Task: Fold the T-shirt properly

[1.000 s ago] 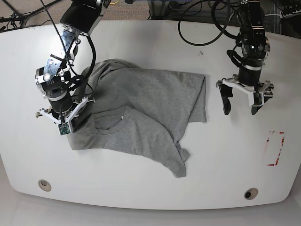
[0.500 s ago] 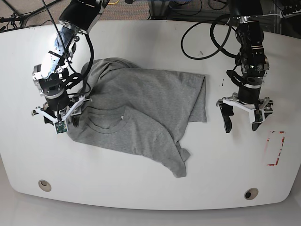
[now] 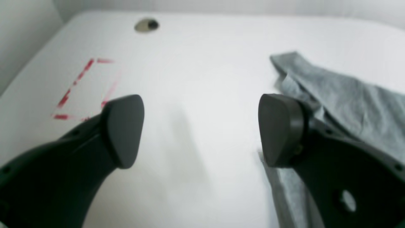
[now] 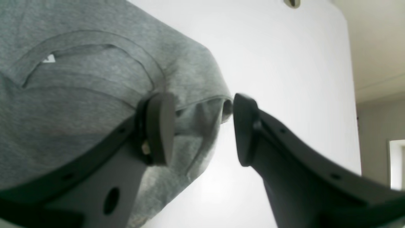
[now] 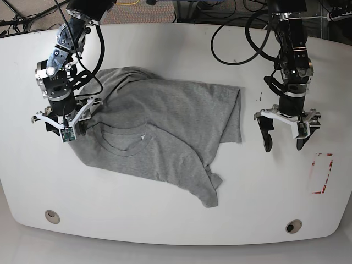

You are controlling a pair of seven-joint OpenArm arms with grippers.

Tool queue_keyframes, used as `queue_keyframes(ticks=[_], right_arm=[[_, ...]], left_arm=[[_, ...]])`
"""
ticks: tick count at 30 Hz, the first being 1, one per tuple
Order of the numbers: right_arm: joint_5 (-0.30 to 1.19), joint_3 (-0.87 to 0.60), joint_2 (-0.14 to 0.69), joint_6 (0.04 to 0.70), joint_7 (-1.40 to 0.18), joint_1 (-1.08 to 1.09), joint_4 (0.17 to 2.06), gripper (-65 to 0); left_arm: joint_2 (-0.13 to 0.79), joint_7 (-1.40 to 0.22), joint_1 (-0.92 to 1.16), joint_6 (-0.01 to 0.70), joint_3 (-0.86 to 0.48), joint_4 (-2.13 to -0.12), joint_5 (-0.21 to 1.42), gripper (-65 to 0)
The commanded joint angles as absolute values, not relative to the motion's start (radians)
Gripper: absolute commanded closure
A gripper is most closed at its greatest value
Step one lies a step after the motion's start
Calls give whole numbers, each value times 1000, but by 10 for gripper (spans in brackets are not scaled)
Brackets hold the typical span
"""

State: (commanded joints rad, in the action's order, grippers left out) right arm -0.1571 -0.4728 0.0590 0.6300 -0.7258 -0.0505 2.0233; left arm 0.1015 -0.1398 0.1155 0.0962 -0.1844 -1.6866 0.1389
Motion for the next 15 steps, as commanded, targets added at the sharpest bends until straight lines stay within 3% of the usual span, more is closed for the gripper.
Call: queue_keyframes(ticks=[9,15], right_arm=[[-96,-471,52,638,-708,-109,2049,-368],[-74,-471,46,640,-701,-126,2051,-371]], left_arm=[[92,-151,17,124,-164,-1541,139,-528],[91,-184,-31,194,-178,-1482,135,-529]])
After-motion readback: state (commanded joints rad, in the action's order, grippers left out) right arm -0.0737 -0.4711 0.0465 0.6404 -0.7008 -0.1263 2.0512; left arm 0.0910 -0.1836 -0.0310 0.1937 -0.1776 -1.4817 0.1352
